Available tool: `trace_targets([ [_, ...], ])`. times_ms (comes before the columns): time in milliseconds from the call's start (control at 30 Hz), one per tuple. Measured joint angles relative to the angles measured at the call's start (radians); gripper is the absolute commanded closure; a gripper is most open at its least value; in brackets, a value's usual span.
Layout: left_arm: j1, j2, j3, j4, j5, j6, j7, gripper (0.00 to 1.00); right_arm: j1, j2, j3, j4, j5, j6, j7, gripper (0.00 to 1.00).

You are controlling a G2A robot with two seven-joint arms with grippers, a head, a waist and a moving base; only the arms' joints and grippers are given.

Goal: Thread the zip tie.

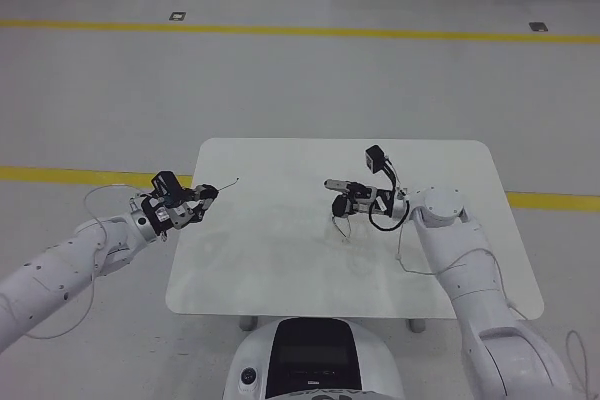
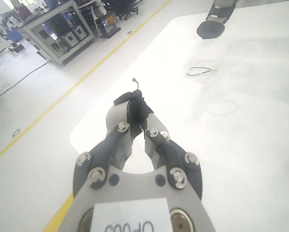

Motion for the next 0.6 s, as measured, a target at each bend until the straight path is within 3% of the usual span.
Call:
trace_targets([
  [133, 0.0, 0.0, 0.0, 0.0, 0.0, 0.0, 0.0, 1.0, 0.014, 0.012, 0.022, 0.056, 0.096, -0.022, 0.125, 0.0],
  [300, 0.0, 0.0, 0.0, 0.0, 0.0, 0.0, 0.0, 1.0, 0.016, 0.013, 0.024, 0.061, 0.102, -0.016, 0.133, 0.0],
  [433, 0.008, -0.005, -0.008, -0.041, -0.041, 0.0, -0.046, 1.0, 0.016, 0.013, 0.024, 0.06, 0.102, -0.017, 0.133, 0.0],
  [600, -0.015, -0.012, -0.019, -0.102, -0.111, 0.0, -0.133, 1.0, 0.016, 0.013, 0.024, 0.06, 0.102, -0.017, 0.133, 0.0],
])
